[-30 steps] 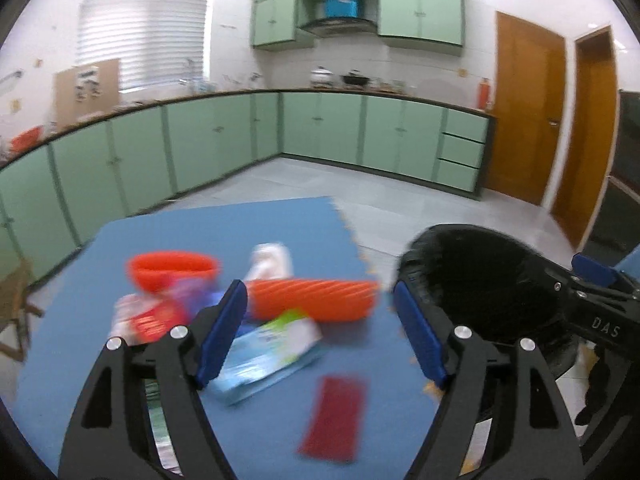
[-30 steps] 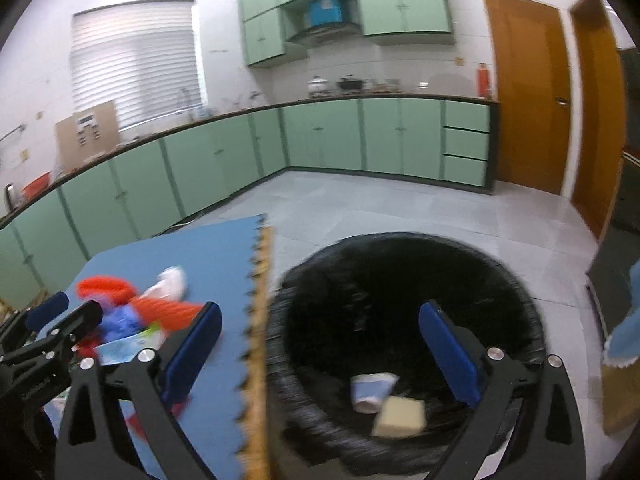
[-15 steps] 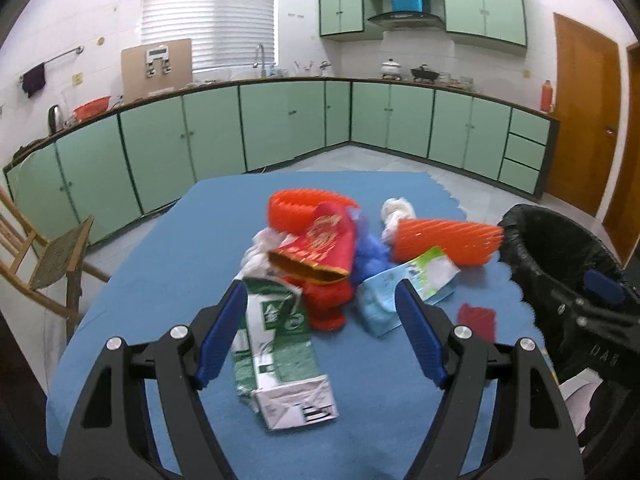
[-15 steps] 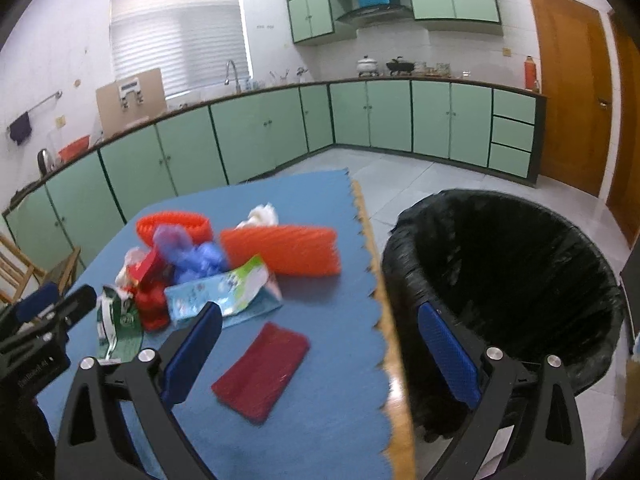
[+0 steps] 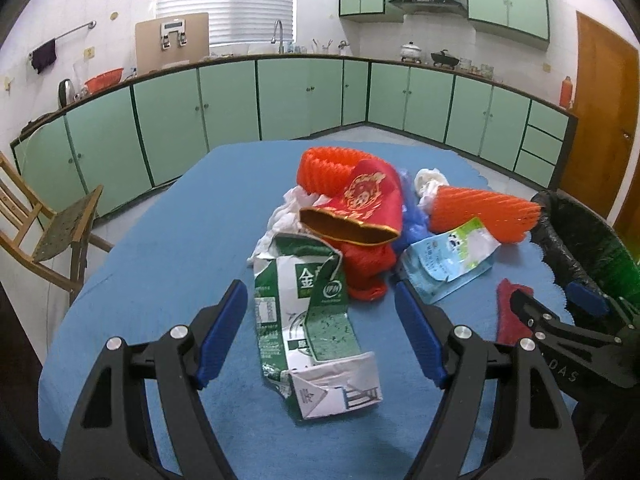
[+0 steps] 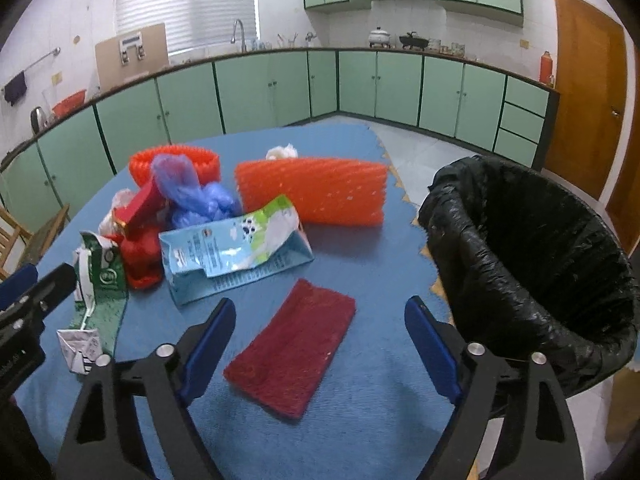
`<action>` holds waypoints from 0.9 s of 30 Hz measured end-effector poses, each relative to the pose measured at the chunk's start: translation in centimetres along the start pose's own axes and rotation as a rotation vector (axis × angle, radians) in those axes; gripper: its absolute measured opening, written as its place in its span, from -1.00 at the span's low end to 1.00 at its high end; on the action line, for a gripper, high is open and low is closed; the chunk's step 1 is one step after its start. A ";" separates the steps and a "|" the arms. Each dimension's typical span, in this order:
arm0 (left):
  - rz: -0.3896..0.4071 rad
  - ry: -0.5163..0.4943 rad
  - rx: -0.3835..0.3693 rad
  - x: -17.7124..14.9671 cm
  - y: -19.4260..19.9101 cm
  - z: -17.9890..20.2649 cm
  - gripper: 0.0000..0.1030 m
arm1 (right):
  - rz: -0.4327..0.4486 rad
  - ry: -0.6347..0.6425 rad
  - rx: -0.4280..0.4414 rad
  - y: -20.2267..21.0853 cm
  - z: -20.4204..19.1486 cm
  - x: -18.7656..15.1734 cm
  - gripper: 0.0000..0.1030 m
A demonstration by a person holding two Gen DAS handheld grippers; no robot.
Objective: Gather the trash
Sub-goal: 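Move both tools back over the table toward the remaining trash, then grasp the red scouring pad with the right tool while the left grasps the green carton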
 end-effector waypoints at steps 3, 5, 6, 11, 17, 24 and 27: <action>-0.010 0.001 0.002 0.1 -0.4 -0.2 0.43 | -0.023 -0.004 -0.005 -0.6 -0.1 0.0 0.53; -0.019 0.004 0.000 0.1 -0.8 -0.1 0.43 | -0.044 -0.008 -0.005 -1.2 -0.1 -0.1 0.35; -0.023 0.005 -0.001 0.1 -0.9 -0.2 0.43 | -0.056 -0.007 -0.001 -1.4 -0.1 0.0 0.28; -0.043 0.008 -0.003 0.0 -1.5 -0.2 0.43 | -0.103 0.015 0.042 -2.3 -0.9 -0.1 0.03; -0.070 0.011 -0.002 -0.1 -2.4 -0.2 0.44 | -0.105 -0.010 0.074 -1.7 0.0 0.9 -0.49; -0.115 0.004 0.014 -0.5 -3.6 -0.1 0.44 | -0.116 -0.022 0.100 -1.4 0.1 1.0 -0.42; -0.129 0.005 0.014 -0.4 -4.0 -0.1 0.44 | -0.124 -0.018 0.111 -1.6 -0.1 1.0 -0.24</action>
Point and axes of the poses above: each gripper's, at about its wrist camera, not at the fingertips, and y roughly against the way its jaws point, z to its right, x to its top, the point moved 6 cm from there along -y, roughly the way its jaws point, and after that the axes turned 13 degrees about -z, right-handed, at the moved point
